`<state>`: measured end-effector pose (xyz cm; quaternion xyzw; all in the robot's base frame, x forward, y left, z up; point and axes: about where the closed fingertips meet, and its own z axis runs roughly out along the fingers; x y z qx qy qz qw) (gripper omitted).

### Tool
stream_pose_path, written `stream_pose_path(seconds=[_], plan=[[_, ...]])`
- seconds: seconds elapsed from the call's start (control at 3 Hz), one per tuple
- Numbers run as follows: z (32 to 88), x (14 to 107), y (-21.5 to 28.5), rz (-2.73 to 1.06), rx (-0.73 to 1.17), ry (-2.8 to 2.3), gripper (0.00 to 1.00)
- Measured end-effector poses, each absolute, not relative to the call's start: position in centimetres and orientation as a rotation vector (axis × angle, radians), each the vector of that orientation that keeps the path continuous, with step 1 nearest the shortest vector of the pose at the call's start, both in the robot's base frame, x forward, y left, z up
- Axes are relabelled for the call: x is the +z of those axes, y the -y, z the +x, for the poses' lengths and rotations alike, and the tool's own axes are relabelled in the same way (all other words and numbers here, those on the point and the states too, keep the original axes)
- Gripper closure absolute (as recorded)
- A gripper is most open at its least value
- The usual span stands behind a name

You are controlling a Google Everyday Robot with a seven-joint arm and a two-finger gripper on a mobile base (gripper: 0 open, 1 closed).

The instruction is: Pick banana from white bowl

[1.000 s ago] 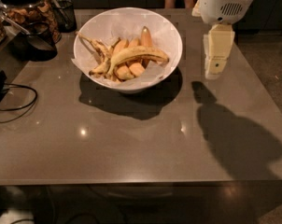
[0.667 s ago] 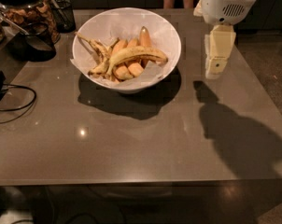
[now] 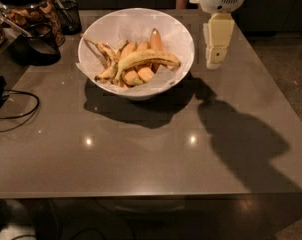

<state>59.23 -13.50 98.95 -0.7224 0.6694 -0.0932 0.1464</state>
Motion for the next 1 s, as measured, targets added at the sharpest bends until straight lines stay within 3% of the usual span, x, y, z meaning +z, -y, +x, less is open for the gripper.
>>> stream_pose_path(seconds=[1.0], plan=[[63.2,96.9,9.2,-2.177,-0.261,-1.913,0.0]])
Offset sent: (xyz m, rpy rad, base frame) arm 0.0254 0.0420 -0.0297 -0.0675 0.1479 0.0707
